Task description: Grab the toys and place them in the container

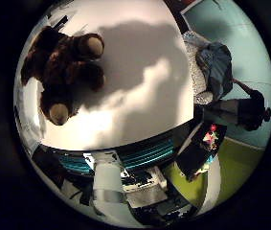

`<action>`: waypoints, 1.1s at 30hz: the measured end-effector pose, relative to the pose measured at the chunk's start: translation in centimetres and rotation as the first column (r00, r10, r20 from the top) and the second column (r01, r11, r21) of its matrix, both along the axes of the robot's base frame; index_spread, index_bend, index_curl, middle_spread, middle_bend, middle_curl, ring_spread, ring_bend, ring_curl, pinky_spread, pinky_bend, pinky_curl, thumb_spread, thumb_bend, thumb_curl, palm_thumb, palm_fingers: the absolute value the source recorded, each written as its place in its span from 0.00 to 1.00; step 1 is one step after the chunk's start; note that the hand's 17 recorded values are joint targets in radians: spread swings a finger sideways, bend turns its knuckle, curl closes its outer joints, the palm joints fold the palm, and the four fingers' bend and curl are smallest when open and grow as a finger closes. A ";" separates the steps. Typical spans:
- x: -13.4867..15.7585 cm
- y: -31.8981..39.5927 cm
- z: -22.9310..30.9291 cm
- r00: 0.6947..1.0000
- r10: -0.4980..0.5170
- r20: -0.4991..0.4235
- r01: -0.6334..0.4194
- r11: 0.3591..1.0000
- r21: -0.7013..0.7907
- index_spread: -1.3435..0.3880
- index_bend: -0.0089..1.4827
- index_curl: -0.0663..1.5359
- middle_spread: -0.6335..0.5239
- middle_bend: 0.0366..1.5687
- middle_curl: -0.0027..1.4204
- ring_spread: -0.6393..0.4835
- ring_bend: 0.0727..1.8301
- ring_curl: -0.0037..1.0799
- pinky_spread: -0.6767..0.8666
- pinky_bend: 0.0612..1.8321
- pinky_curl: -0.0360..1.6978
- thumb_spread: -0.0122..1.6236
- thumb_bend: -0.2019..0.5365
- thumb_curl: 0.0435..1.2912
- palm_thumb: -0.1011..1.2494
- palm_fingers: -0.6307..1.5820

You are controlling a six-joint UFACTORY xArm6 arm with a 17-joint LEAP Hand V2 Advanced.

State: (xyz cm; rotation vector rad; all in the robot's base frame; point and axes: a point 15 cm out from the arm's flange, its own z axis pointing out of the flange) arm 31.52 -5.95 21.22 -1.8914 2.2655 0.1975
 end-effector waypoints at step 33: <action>2.6 2.4 -6.1 0.995 0.056 -0.081 -0.057 0.998 -0.012 0.51 0.31 0.37 0.27 0.52 0.49 0.28 0.57 0.49 0.15 0.52 0.27 0.67 0.26 0.27 0.65 0.81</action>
